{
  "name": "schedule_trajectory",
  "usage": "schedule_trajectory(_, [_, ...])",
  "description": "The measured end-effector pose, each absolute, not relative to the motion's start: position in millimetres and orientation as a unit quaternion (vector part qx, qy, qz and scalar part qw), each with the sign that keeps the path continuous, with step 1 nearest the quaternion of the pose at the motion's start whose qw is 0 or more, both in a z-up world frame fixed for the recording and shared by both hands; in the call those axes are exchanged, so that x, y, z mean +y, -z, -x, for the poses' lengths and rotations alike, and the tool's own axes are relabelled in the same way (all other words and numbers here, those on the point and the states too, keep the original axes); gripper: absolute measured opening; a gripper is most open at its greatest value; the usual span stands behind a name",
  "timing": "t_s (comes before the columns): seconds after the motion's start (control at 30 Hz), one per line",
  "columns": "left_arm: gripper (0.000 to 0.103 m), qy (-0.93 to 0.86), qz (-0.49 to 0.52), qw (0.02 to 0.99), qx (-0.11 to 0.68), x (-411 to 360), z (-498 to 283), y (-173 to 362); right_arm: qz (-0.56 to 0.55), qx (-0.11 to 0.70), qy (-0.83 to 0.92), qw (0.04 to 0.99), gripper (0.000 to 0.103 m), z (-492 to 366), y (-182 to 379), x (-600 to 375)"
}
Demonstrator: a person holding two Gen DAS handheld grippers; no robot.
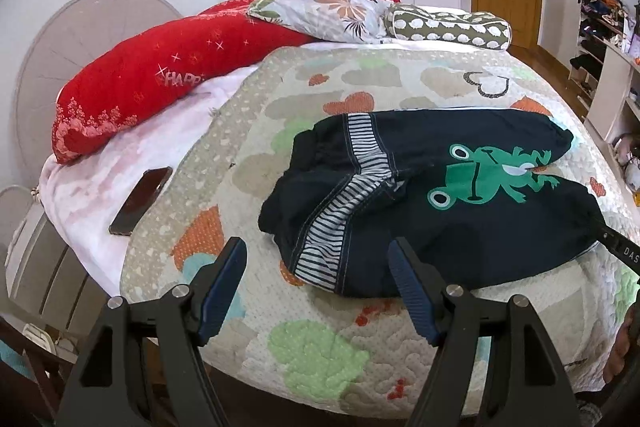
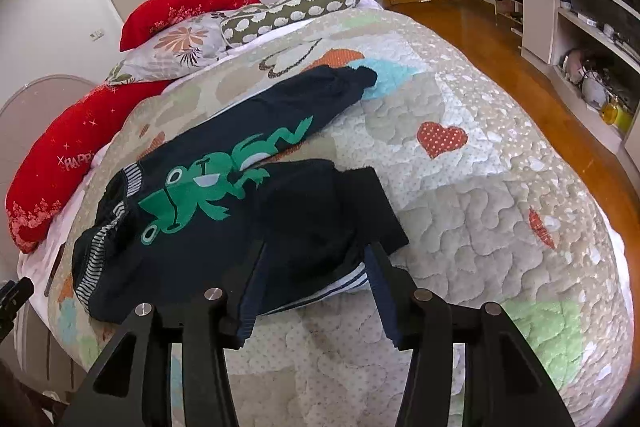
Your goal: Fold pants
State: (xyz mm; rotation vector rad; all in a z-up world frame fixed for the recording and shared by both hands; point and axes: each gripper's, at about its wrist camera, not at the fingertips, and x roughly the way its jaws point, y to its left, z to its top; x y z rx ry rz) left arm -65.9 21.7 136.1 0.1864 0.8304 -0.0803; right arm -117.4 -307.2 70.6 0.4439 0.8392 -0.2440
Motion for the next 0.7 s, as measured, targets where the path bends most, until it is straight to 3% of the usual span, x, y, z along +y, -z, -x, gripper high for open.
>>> schedule_trajectory(0.7, [0.073,0.053,-0.094,0.896,0.432,22,54,-117,-0.197,0.413,0.114,0.882,0.058,114,-66,-300])
